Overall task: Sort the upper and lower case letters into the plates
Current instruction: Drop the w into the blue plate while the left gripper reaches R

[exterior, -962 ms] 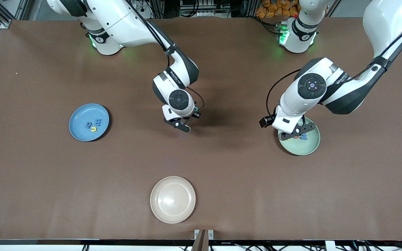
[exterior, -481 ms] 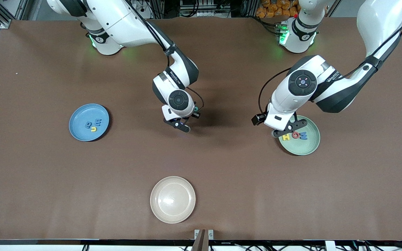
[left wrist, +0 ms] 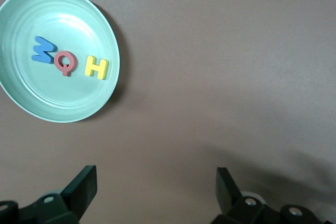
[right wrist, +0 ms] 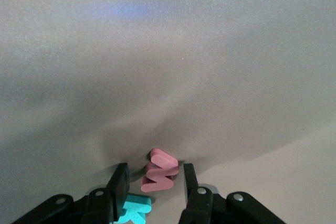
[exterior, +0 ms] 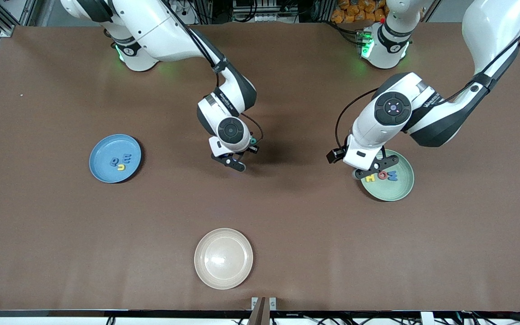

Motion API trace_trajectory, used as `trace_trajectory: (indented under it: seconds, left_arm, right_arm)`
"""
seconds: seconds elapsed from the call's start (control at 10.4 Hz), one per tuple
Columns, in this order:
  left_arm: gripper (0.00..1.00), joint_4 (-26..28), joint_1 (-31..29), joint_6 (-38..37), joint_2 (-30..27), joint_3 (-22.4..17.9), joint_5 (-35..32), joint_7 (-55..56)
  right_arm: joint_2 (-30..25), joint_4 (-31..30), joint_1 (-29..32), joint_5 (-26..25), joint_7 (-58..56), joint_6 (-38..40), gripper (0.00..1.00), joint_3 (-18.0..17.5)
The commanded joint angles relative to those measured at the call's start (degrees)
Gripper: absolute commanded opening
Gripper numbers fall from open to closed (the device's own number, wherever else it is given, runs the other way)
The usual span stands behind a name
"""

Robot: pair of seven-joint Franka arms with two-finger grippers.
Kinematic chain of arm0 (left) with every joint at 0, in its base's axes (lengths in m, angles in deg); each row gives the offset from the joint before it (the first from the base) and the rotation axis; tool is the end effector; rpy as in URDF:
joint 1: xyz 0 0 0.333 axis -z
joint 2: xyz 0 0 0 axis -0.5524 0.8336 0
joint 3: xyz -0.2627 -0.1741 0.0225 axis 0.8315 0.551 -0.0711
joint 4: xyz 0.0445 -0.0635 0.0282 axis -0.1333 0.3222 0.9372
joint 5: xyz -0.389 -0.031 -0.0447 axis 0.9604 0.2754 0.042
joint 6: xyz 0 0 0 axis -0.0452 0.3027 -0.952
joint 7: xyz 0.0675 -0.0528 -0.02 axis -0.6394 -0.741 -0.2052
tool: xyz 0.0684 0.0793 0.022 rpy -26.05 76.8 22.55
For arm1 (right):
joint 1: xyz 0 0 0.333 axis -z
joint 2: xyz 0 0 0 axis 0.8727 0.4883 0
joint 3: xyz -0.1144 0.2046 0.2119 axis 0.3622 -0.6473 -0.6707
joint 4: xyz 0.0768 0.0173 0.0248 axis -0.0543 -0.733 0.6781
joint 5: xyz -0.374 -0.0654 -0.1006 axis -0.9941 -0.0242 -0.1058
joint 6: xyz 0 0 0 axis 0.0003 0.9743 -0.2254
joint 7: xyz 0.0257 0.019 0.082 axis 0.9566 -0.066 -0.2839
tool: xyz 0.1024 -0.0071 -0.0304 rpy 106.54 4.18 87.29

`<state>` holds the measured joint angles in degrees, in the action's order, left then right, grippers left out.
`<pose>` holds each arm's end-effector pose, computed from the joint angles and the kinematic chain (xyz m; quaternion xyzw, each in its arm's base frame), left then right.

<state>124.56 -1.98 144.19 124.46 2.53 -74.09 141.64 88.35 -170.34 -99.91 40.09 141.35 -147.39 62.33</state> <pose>0.5484 -0.2654 0.3596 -0.9816 -0.1857 0.0430 0.0085 0.4774 0.4484 0.1751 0.9666 -0.2142 -0.1373 0.0294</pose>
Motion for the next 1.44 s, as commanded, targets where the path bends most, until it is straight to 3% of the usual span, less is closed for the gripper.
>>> trace_trajectory:
  seconds: [0.0,0.19,0.38,0.87,1.15,1.35]
  left_arm:
    - [1.0,-0.85,0.36,-0.97,-0.4,-0.27,1.18,-0.27]
    - [1.0,-0.85,0.27,-0.97,-0.31,-0.27,1.18,-0.36]
    - [1.0,-0.85,0.27,-0.97,-0.31,-0.27,1.18,-0.36]
    - [1.0,-0.85,0.36,-0.97,-0.31,-0.27,1.18,-0.36]
    - [1.0,-0.77,1.15,-0.97,-0.31,-0.27,1.18,0.61]
    - [1.0,-0.85,3.33,-0.97,-0.05,-0.45,1.44,3.48]
  right_arm:
    - [-0.66,-1.44,0.29,-0.45,-0.83,-0.33,0.43,-0.11]
    - [-0.75,-1.44,0.29,-0.45,-0.83,-0.33,0.22,-0.11]
    - [-0.75,-1.44,0.21,-0.45,-0.83,-0.33,0.13,-0.11]
    - [-1.1,0.39,1.96,-0.19,-1.71,3.08,0.1,-0.11]
    - [-1.71,4.7,5.72,-0.01,-6.51,13.43,0.1,-0.11]
    - [-4.6,4.8,12.47,-0.1,-17.46,20.9,0.1,-0.02]
